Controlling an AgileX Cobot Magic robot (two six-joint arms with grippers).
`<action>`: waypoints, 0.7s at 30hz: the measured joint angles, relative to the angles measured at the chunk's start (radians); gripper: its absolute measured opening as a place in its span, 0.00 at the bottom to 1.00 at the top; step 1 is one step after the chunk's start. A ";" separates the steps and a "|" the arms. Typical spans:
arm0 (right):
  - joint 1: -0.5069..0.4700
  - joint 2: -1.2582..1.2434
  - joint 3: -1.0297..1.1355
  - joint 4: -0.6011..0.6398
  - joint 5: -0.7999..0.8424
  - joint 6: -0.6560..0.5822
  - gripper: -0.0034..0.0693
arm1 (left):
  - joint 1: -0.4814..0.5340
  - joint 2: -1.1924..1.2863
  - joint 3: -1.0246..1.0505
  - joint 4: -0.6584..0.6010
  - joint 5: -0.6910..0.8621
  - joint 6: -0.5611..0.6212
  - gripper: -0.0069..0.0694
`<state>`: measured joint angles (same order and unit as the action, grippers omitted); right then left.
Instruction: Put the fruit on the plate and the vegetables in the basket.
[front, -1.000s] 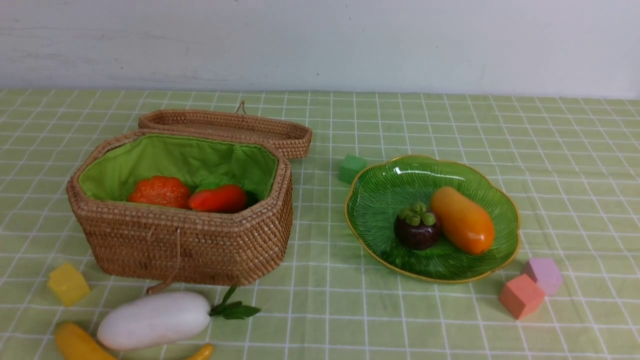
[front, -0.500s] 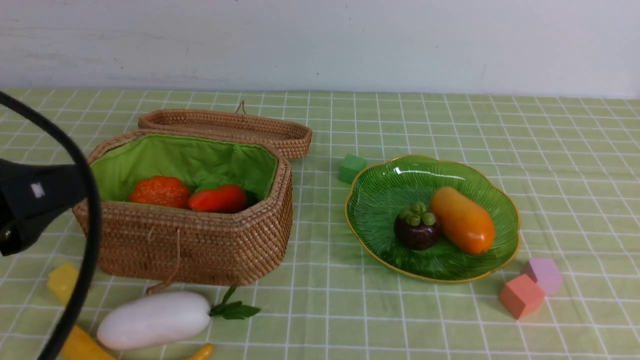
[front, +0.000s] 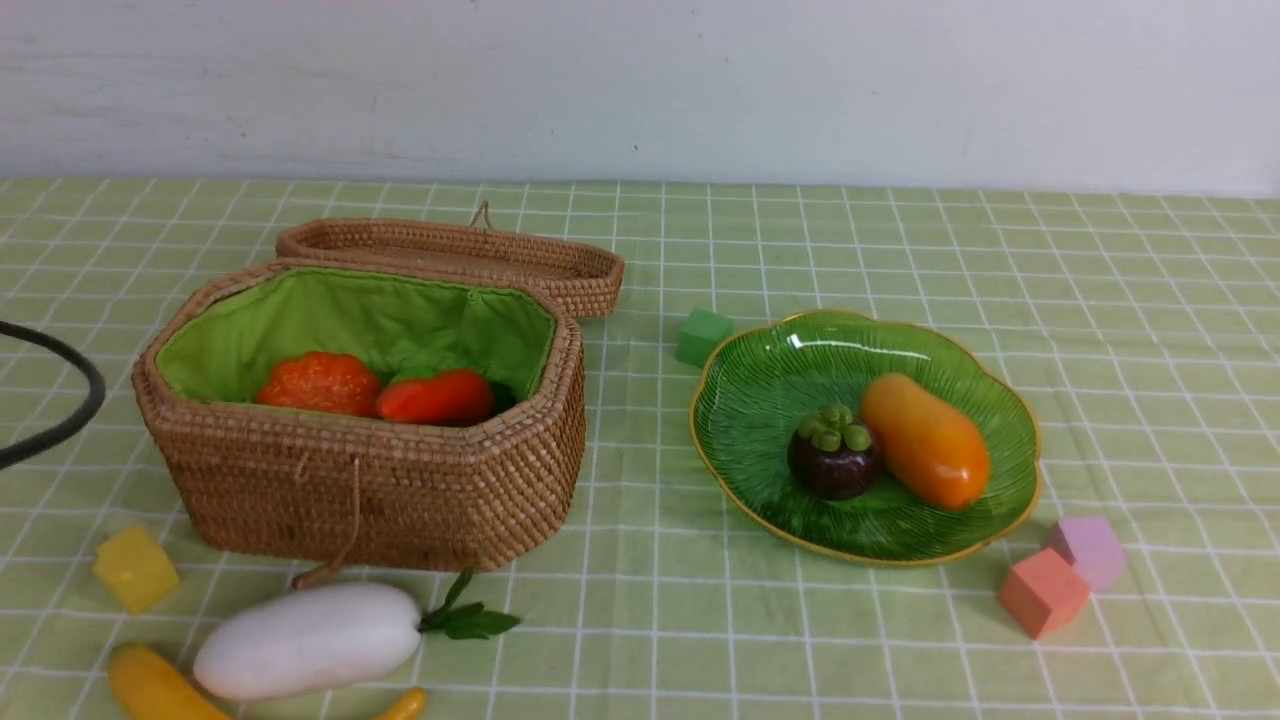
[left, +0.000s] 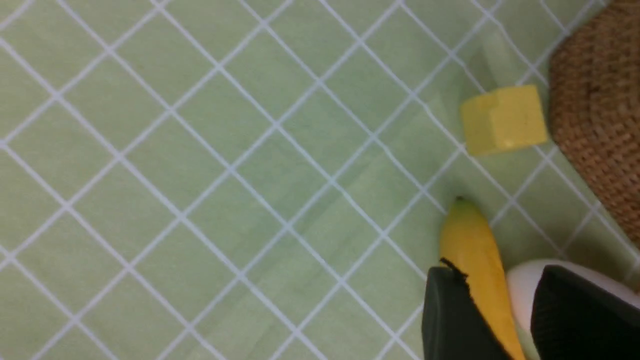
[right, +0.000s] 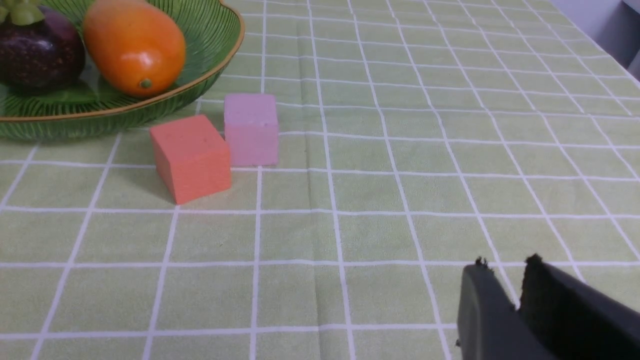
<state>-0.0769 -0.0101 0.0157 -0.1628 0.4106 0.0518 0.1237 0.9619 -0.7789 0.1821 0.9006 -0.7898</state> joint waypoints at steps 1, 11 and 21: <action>0.000 0.000 0.000 0.000 0.000 0.000 0.23 | 0.000 0.001 -0.001 0.009 -0.002 -0.007 0.40; 0.000 0.000 0.000 0.000 0.000 0.000 0.25 | -0.030 0.001 -0.002 -0.038 -0.019 -0.019 0.40; 0.000 0.000 0.000 -0.001 0.000 0.000 0.26 | -0.030 0.008 -0.002 -0.112 -0.004 -0.008 0.40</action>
<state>-0.0769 -0.0101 0.0157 -0.1636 0.4106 0.0518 0.0939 0.9702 -0.7810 0.0697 0.8970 -0.7977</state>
